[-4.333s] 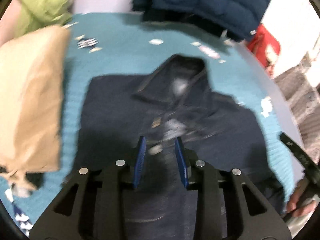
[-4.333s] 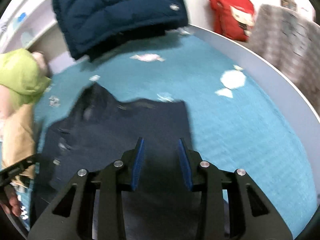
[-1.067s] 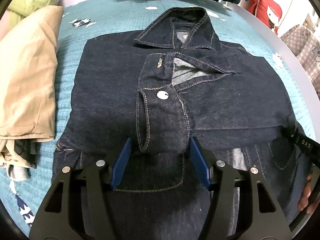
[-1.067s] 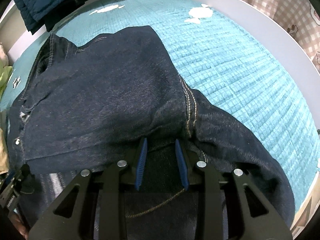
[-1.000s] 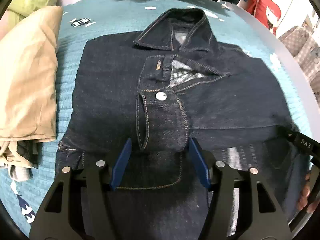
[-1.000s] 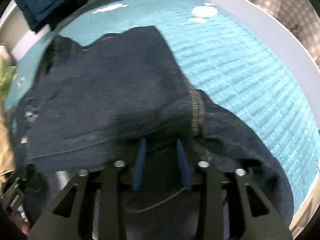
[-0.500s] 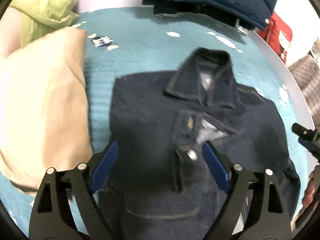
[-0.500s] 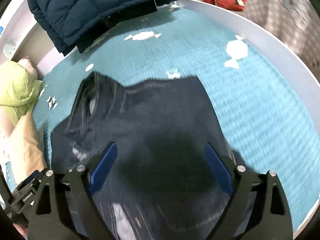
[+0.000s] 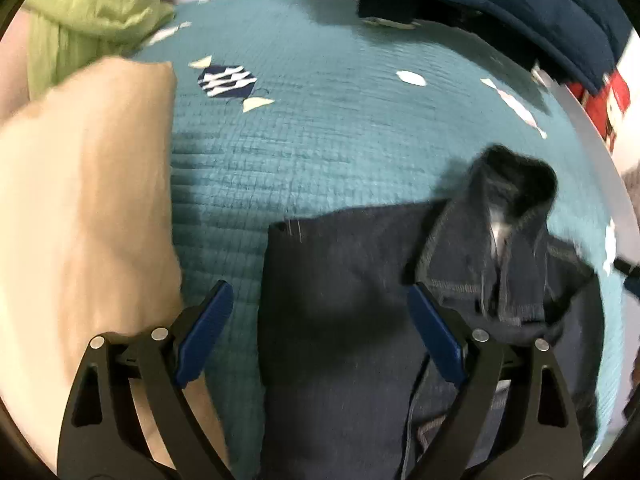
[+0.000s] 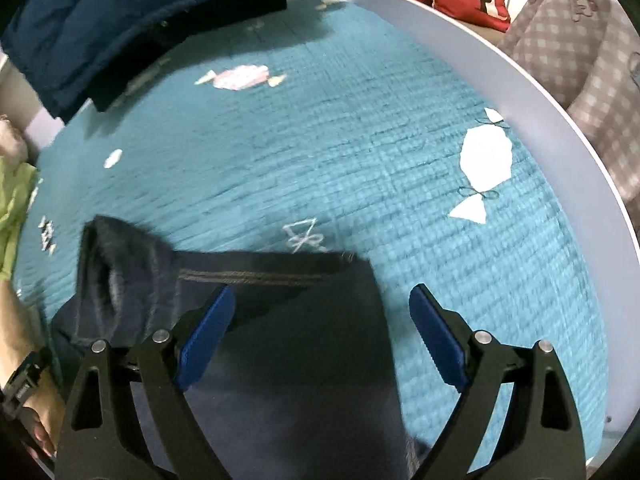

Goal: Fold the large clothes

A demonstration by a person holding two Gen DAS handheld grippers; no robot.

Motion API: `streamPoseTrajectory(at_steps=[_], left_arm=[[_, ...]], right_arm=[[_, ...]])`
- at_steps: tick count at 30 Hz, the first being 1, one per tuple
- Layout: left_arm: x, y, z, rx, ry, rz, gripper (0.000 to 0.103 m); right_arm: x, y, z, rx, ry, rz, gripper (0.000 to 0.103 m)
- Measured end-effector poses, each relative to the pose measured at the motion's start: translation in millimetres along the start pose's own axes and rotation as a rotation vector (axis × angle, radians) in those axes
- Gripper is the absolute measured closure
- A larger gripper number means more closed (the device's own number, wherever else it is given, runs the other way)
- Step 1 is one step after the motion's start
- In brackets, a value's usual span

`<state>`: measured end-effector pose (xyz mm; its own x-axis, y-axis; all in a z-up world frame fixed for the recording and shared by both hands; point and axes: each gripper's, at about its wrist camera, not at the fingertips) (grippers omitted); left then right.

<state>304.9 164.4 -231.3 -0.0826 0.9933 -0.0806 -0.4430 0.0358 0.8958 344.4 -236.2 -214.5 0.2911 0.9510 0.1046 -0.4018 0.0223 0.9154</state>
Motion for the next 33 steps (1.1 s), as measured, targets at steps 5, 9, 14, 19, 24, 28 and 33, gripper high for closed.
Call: streamPoseTrajectory(at_steps=[5,9,14,19,24,28,33], left_arm=[[12.6,-22.1,14.7,0.027,0.083,-0.035,0.014],[12.0,-37.4,19.6,0.026,0.11,-0.045,0.014],[15.9,-54.3,18.8,0.047,0.164,-0.029,0.014],[4.9,-47.6,15.2,0.015,0.084,0.071,0.015],[-18.0,-12.0,20.0,-0.138,-0.046,0.156,0.037],[-31.8,-21.9,34.9,-0.04,-0.08,-0.14,0.046],[-39.2,-72.8,41.3,0.18,-0.031,-0.287,0.047]], right_arm=[[-10.1,-32.4,9.0,0.087,-0.025,-0.02,0.017],[-18.2,-51.3,11.4,0.127,-0.064,-0.023,0.017],[-20.5,-57.2,11.9,0.136,-0.1,-0.072,0.017],[-1.1,-24.5,5.3,-0.015,-0.049,-0.124,0.017],[42.6,28.0,-16.3,-0.191,0.1,0.011,0.017],[68.7,34.7,-31.8,-0.164,0.167,0.098,0.017],[71.3,33.2,-49.9,-0.094,0.187,0.155,0.018]])
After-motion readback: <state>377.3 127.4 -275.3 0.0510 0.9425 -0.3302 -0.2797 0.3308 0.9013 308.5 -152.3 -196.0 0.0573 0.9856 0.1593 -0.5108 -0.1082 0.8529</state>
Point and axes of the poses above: each gripper's, at about its wrist camera, not at the fingertips, and y roughly against the way its jaws point, x to its left, z to its top, and after that the axes turned 5 degrees about -y, right-handed
